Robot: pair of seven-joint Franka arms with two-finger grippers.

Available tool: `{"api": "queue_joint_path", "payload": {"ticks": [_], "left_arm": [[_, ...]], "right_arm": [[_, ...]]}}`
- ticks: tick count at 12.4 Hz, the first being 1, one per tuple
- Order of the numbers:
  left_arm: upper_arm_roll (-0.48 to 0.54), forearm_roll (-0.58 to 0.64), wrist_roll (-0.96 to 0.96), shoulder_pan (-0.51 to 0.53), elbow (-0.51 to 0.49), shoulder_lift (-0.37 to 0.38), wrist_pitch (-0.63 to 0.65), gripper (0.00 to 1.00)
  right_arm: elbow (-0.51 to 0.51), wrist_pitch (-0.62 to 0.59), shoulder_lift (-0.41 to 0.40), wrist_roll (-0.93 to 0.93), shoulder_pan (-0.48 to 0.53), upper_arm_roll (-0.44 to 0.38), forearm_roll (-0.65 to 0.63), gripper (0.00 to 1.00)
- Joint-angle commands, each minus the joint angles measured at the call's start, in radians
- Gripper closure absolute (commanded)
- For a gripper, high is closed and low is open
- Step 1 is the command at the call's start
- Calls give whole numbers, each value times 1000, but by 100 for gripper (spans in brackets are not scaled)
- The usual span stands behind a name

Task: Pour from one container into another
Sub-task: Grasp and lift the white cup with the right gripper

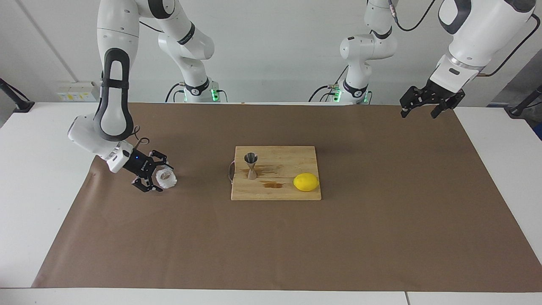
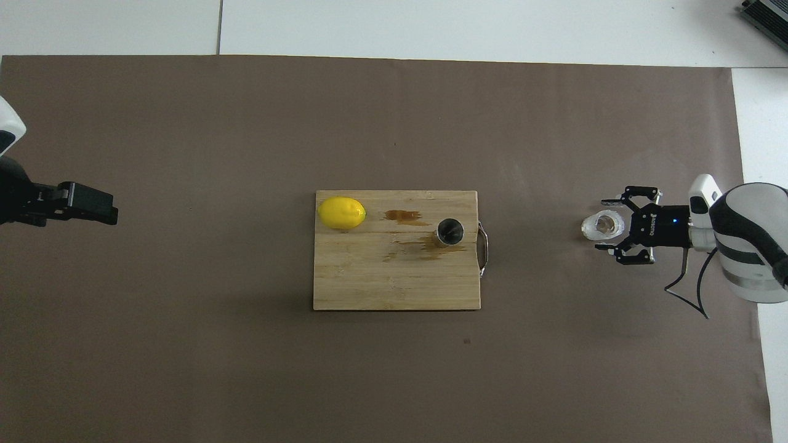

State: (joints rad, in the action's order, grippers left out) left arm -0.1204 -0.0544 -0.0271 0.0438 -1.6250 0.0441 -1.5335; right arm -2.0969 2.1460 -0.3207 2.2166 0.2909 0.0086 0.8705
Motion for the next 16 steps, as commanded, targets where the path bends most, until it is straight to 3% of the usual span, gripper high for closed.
{"api": "queue_joint_path", "payload": {"ticks": [1,8,9,10,11,13,16], "left_arm": [[-8,7,13,4,-15,19,1,0],[-5,21,15,1,-12,25,26,0],[-8,19,13,7,-10,25,20,0],[-7,21,15,10,-12,26,23,0],[-8,22,13,13,-10,25,24,0],[-12,40,12,16,-13,26,21,0],[-12,37,4,18,-19,28,21,0]], "right_arm": [[-6,46,-11,43,-1,7,33,0],[-9,23,-8,43,-6,10,33,0],[-9,15,-8,43,-6,10,33,10],[-8,14,-8,41,-6,10,33,33],[-8,12,-8,41,-6,10,33,47],[-8,12,-8,41,-6,10,32,65],[-5,15,-8,41,-6,10,32,71]]}}
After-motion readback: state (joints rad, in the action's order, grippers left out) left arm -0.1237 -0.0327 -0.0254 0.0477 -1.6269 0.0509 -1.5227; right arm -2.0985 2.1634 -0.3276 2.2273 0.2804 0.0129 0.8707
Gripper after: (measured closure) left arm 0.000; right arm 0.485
